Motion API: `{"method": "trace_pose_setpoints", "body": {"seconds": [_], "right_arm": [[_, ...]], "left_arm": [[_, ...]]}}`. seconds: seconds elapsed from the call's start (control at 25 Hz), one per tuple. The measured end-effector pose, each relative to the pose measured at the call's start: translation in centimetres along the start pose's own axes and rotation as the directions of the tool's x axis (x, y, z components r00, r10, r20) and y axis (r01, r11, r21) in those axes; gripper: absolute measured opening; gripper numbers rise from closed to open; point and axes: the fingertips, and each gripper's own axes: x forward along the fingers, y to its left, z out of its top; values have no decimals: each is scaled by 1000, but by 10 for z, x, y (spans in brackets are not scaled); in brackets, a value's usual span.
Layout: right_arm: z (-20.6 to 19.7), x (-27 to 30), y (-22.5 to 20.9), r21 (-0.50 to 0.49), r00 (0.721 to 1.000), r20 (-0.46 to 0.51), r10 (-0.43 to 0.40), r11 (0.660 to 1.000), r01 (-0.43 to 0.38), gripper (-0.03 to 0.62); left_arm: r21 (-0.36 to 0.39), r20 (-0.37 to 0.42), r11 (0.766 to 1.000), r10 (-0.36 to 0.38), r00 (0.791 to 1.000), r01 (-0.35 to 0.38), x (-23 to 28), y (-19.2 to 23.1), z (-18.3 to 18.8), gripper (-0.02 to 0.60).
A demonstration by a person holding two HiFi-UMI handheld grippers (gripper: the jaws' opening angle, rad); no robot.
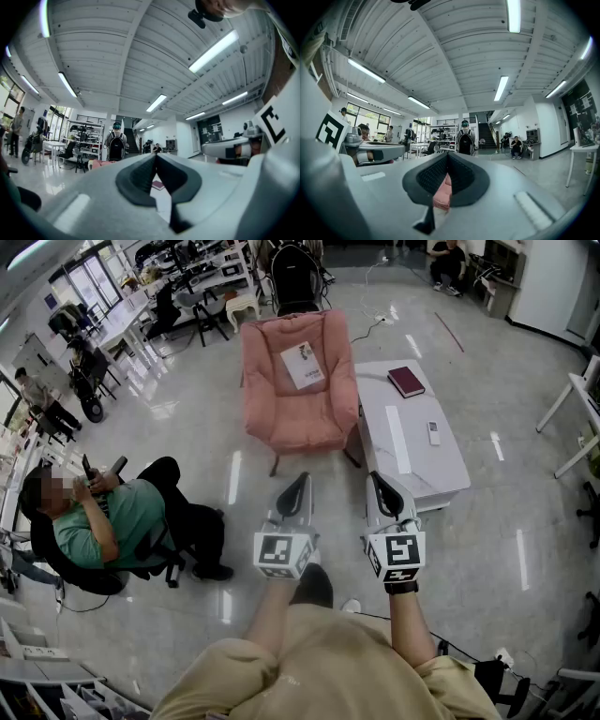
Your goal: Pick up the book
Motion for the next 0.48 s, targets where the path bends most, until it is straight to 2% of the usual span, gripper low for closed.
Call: {"method": "trace_pose_setpoints", "body": {"seconds": [0.2,0.32,0.48], "right_arm": [[-13,41,-2,0,1000,-10,9,1000,-9,5],[-16,69,-10,30,1000,-12,-14,999,14,5],[-15,124,-12,39,1000,-3,-29,999,30,5]], "left_arm": [[-12,-9,1000,-9,1000,9,34,27,-13,2],[-25,-8,1000,-13,1000,12,57,45,-17,2],[-43,-15,999,-12,1000,11,91,87,-23,2]]}}
